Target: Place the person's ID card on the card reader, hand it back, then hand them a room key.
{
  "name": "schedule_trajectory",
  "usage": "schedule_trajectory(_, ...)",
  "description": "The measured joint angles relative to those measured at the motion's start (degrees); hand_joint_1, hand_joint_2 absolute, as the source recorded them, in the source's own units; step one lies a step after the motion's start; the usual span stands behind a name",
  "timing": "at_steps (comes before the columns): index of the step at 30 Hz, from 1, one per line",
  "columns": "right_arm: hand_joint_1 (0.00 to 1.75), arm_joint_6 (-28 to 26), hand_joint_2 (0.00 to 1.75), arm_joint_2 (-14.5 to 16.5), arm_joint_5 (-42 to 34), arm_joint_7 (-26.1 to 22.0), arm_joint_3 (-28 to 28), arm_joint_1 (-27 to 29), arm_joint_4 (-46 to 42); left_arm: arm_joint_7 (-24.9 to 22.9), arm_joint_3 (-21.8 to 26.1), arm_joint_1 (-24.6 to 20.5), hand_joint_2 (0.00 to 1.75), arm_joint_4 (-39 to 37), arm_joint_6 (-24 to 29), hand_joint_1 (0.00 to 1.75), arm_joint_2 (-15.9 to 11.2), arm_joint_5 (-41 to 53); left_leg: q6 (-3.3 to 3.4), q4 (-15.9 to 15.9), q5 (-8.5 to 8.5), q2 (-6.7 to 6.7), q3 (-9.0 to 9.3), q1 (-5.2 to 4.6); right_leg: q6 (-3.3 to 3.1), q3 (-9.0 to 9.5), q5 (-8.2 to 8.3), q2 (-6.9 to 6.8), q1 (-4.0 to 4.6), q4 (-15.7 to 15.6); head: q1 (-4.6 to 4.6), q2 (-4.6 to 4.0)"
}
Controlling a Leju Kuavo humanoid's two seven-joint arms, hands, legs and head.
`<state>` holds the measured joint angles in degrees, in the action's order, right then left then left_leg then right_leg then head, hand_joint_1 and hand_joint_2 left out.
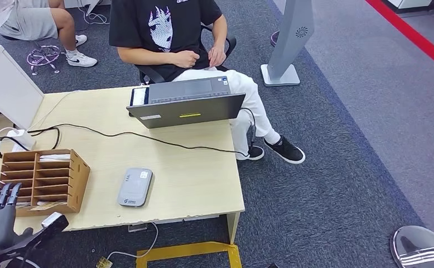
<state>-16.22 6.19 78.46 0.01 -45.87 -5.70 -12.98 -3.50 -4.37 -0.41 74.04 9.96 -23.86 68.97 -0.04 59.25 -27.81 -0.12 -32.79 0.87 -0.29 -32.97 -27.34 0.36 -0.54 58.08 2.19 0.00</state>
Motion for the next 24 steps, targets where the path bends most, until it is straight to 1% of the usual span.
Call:
schedule_trajectory(13,0.00,0.02,1.75,0.00,-0.01,-0.01,0.00,-0.02,0.00,0.04,-0.51,-0.45,1.75,-1.20,0.16,0.00,0.69,-0.08,0.00,0.00,0.00,0.00,0.00,0.00,0.00,-0.01,0.00,0.00,0.00,0.00,-0.01,0.00)
schedule_trajectory(24,0.00,0.58,1.75,0.00,0.09,0.16,0.01,-0.17,0.01,1.04,-1.66,-2.28,1.75,-3.03,0.41,0.00,2.26,-0.05,0.00,0.00,0.00,0.00,0.00,0.00,0.00,0.00,0.00,0.01,0.00,0.00,0.00,0.00)
